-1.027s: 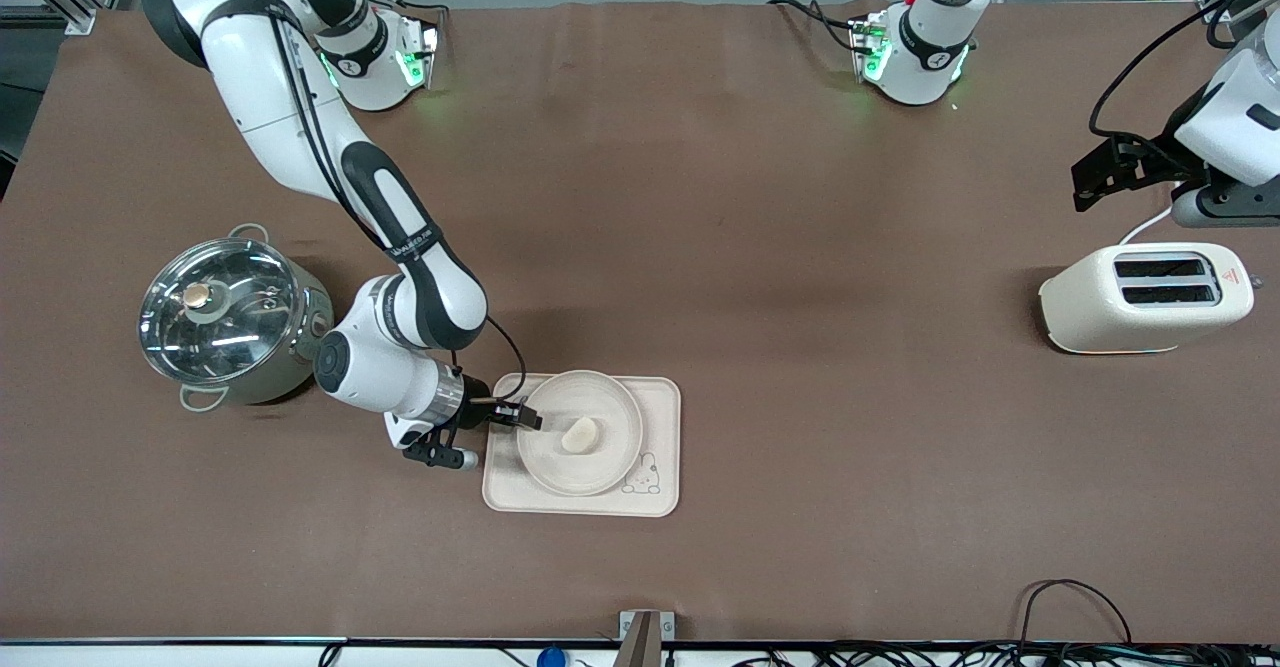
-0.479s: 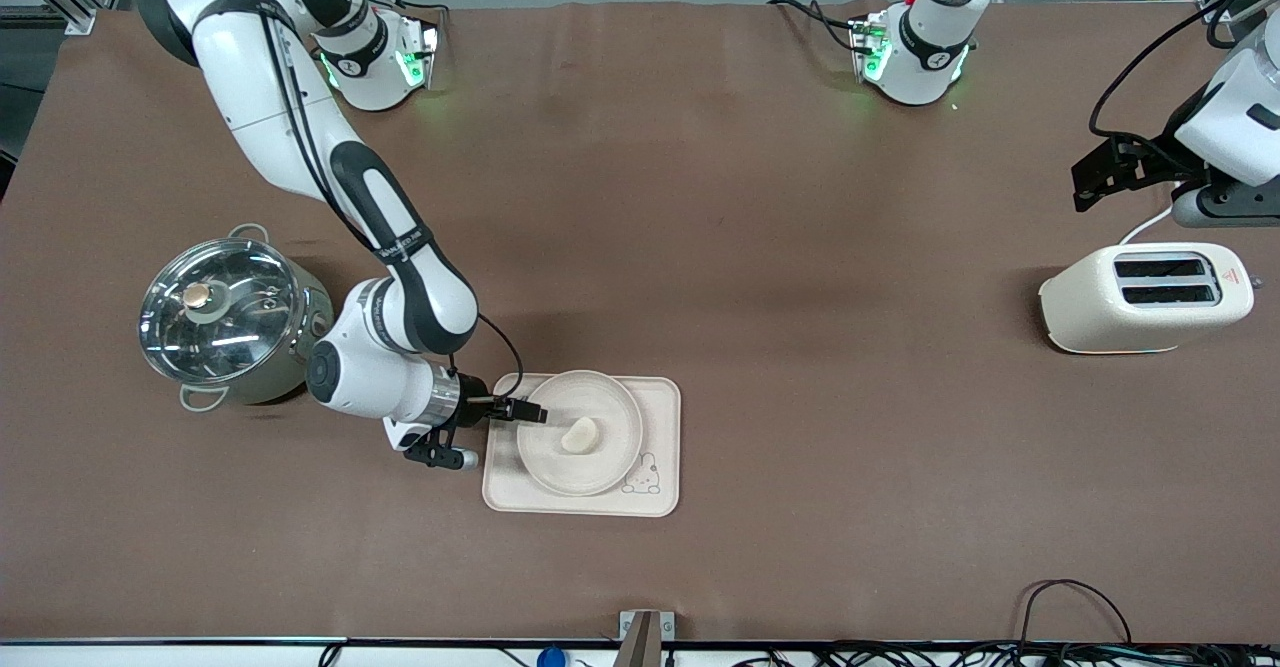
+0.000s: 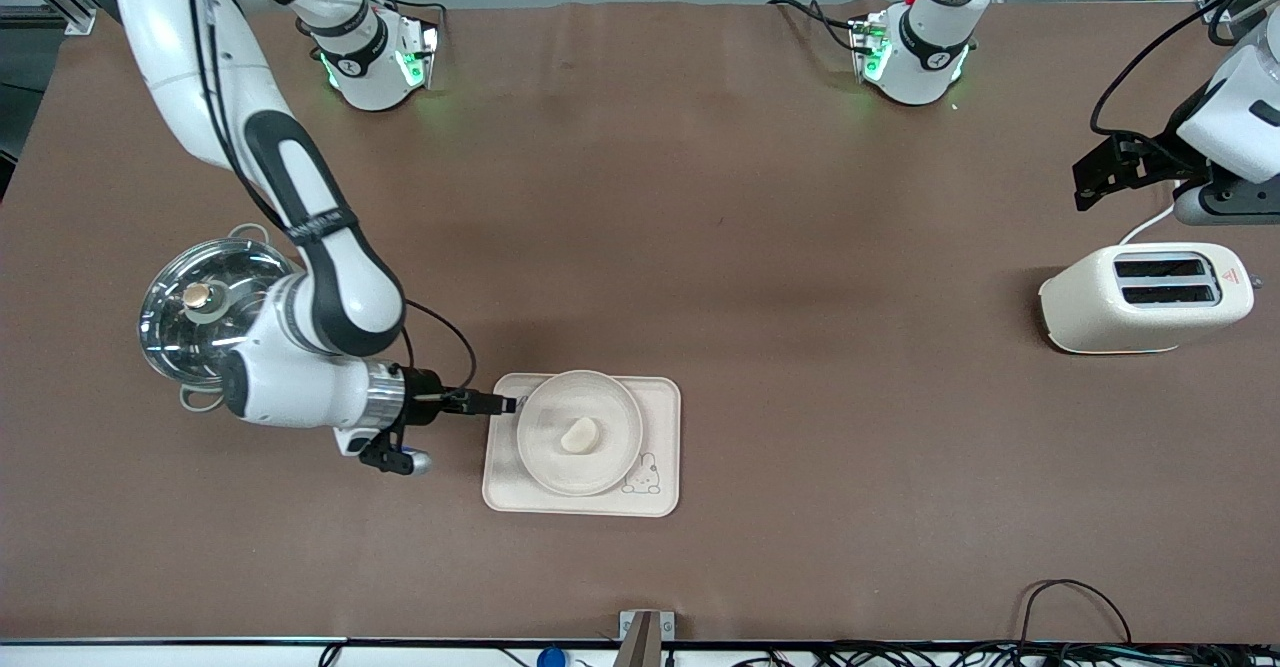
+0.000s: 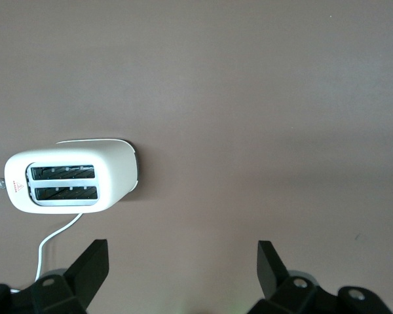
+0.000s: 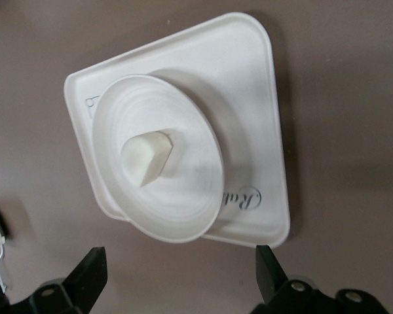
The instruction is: Place bun in plate and plate on tray
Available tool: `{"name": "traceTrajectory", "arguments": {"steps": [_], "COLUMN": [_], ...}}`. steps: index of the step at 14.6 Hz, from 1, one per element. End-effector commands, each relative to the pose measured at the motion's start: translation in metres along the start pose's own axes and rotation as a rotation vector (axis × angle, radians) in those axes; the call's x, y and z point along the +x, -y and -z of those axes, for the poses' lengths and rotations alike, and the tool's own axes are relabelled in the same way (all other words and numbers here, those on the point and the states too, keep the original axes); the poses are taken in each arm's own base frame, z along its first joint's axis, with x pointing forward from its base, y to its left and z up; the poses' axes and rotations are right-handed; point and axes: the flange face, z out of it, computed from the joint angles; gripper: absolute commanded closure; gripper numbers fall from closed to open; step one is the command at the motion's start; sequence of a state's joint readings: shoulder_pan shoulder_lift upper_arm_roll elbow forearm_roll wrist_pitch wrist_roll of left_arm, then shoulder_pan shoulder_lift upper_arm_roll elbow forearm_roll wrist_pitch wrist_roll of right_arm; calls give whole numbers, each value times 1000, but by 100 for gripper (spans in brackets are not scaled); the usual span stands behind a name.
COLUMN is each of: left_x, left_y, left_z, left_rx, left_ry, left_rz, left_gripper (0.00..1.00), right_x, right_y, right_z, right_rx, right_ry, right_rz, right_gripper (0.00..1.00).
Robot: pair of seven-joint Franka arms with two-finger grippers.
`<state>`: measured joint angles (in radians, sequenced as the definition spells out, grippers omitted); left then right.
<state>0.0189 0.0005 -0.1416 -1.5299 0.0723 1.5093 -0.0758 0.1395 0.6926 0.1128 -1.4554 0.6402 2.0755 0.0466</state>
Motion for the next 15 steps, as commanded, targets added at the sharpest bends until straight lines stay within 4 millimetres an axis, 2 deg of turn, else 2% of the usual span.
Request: {"name": "traceTrajectory", "arguments": {"steps": [1,5,10,12,14,15], "left_x": [-5,-10,-16,-15,-16,-15], "left_y": [-6,-7,-13,-14,-19,-20], "left_z": [7,12,15,15,16,16], "left_rx": [-26,-26,-23,-23,-23,-23], "left_ry": [-12,-9,-3,-2,-5,-6], "left_rz": [-21,-23,-31,-35,-47,-48], "left_gripper": [0,0,0,0,0,0], "right_x": [-19,-56,-121,-145,-162,-171], "right_y": [-12,-18,5,12,-2,-4], "right_z": [76,196,321,355,394,403], "right_rx": [-106,-325,-546,-577,-586,-588], "right_ry": [8,-15,-142,-188,-236,-231], "right_rz": [32,88,154,158,122,119], "right_gripper": [0,0,0,0,0,0]}}
